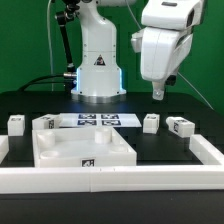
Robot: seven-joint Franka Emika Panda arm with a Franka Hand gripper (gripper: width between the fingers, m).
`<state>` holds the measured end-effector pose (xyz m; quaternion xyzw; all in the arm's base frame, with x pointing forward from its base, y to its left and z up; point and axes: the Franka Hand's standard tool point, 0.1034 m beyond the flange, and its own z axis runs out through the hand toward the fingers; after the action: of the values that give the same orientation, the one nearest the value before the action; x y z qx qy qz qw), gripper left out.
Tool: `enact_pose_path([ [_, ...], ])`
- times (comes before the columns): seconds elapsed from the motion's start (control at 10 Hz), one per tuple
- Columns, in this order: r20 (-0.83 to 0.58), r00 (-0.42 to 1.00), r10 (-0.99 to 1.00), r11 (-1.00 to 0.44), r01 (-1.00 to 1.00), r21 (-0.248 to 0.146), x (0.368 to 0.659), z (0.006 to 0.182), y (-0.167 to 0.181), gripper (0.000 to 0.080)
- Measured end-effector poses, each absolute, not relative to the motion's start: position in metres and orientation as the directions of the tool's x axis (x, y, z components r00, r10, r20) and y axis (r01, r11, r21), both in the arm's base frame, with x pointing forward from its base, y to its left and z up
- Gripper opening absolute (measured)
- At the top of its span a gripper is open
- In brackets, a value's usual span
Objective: Assemble square table
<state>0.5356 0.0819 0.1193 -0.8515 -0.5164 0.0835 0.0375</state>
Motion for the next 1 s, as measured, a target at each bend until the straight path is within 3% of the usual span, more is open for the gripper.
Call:
enact_pose_path([
  [0.4,-0.104,0.453,0.886,-0.464,0.873,-0.15,0.536,0.119,0.082,0.0649],
  [0.5,-0.075,0.407,0.91,-0.414,0.9,-0.137,0.536,0.117,0.078,0.0649],
  [0.8,0.066,0.155,0.986,-0.152,0.988,-0.04,0.51,0.093,0.021,0.0649],
  [1.0,0.072,0.076,0.995,-0.075,0.997,-0.021,0.508,0.083,-0.003,0.0649],
])
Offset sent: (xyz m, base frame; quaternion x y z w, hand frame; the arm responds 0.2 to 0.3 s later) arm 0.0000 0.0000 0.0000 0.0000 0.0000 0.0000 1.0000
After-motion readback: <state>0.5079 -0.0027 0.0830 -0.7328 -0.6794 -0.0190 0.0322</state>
